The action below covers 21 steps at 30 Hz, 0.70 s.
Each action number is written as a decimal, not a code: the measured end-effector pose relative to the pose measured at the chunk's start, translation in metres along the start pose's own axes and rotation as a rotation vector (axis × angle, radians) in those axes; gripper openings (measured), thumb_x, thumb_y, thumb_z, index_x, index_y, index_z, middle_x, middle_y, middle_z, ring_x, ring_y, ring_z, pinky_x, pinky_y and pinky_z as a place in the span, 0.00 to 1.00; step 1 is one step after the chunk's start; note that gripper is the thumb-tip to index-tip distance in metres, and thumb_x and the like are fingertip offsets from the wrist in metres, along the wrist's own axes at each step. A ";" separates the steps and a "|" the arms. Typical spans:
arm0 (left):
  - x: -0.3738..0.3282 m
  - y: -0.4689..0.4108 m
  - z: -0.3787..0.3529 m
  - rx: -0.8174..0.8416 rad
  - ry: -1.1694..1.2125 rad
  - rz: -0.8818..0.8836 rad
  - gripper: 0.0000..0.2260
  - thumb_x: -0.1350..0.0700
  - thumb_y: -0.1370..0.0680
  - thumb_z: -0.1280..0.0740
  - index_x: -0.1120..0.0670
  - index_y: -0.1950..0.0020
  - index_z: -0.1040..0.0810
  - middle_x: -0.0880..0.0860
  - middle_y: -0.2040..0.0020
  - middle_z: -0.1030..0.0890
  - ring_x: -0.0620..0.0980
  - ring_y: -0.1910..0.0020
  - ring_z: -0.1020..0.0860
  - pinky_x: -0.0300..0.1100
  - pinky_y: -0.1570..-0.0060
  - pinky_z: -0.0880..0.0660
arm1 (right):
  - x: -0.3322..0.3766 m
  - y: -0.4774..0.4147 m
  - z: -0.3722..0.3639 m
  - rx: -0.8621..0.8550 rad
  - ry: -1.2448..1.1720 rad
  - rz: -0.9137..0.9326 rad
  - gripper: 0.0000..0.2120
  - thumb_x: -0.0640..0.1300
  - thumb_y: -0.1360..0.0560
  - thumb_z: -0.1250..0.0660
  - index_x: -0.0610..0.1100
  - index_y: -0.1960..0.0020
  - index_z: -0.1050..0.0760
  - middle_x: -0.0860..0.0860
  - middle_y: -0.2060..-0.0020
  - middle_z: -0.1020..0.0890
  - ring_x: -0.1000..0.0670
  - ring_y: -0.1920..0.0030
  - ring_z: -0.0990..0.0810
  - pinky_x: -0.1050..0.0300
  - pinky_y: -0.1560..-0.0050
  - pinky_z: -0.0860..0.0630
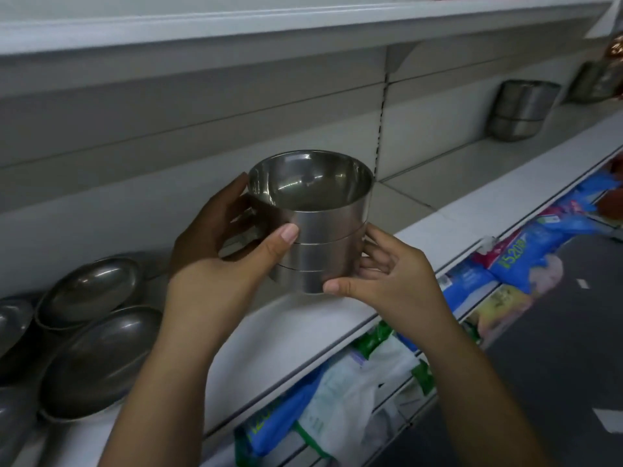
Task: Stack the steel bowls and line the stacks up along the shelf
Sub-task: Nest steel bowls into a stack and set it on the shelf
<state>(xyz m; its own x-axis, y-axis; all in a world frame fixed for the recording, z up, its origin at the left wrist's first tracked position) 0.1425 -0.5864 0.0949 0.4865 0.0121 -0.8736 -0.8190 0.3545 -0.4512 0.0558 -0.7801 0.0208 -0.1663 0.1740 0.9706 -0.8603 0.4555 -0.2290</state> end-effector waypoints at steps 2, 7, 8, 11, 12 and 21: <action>-0.009 0.000 -0.027 0.000 0.040 0.006 0.24 0.52 0.30 0.23 0.35 0.38 0.23 0.38 0.47 0.15 0.35 0.45 0.18 0.31 0.47 0.22 | 0.000 0.000 0.030 -0.006 -0.005 0.002 0.35 0.31 0.40 0.17 0.59 0.43 0.23 0.62 0.52 0.13 0.57 0.48 0.14 0.67 0.46 0.21; -0.028 0.002 -0.110 0.029 0.134 0.027 0.24 0.50 0.33 0.23 0.37 0.39 0.22 0.42 0.43 0.15 0.39 0.41 0.19 0.33 0.44 0.22 | -0.003 0.000 0.114 -0.024 0.015 0.018 0.37 0.31 0.40 0.17 0.49 0.35 0.22 0.53 0.47 0.13 0.52 0.46 0.14 0.58 0.41 0.20; -0.030 0.002 -0.127 0.025 0.157 0.027 0.25 0.51 0.34 0.23 0.37 0.39 0.22 0.42 0.43 0.15 0.39 0.41 0.19 0.32 0.44 0.22 | -0.003 0.000 0.132 -0.024 0.023 0.026 0.36 0.30 0.39 0.18 0.48 0.35 0.22 0.53 0.47 0.13 0.52 0.46 0.14 0.59 0.42 0.19; -0.035 0.004 -0.181 0.039 0.207 0.016 0.30 0.53 0.33 0.23 0.43 0.32 0.24 0.45 0.39 0.17 0.40 0.39 0.19 0.37 0.42 0.21 | -0.004 0.000 0.185 -0.041 0.033 0.025 0.34 0.25 0.39 0.20 0.49 0.40 0.21 0.55 0.50 0.12 0.56 0.50 0.14 0.66 0.49 0.20; -0.035 0.004 -0.199 0.045 0.221 0.015 0.31 0.53 0.33 0.23 0.45 0.31 0.24 0.46 0.38 0.17 0.41 0.38 0.19 0.40 0.41 0.21 | -0.007 -0.001 0.203 -0.054 0.039 0.020 0.34 0.25 0.40 0.20 0.51 0.41 0.22 0.56 0.51 0.12 0.57 0.51 0.14 0.67 0.50 0.21; -0.041 -0.015 -0.335 0.158 0.324 0.014 0.32 0.57 0.32 0.23 0.49 0.29 0.25 0.49 0.36 0.18 0.47 0.36 0.20 0.31 0.48 0.22 | -0.025 -0.011 0.335 -0.179 0.110 0.007 0.38 0.31 0.41 0.17 0.52 0.36 0.24 0.61 0.49 0.13 0.60 0.46 0.16 0.68 0.48 0.22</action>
<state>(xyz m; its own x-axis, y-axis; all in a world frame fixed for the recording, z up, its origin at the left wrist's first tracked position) 0.0331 -0.9059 0.0763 0.3328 -0.2704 -0.9034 -0.7556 0.4966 -0.4271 -0.0925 -1.0822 0.0235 -0.1100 0.2676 0.9572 -0.7582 0.6002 -0.2549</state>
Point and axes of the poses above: each hand's wrist, its own y-axis away from the middle knuckle, its own z-axis out of the back of the hand, x = y × z, the point moved 8 cm from there along -y, towards the middle knuckle
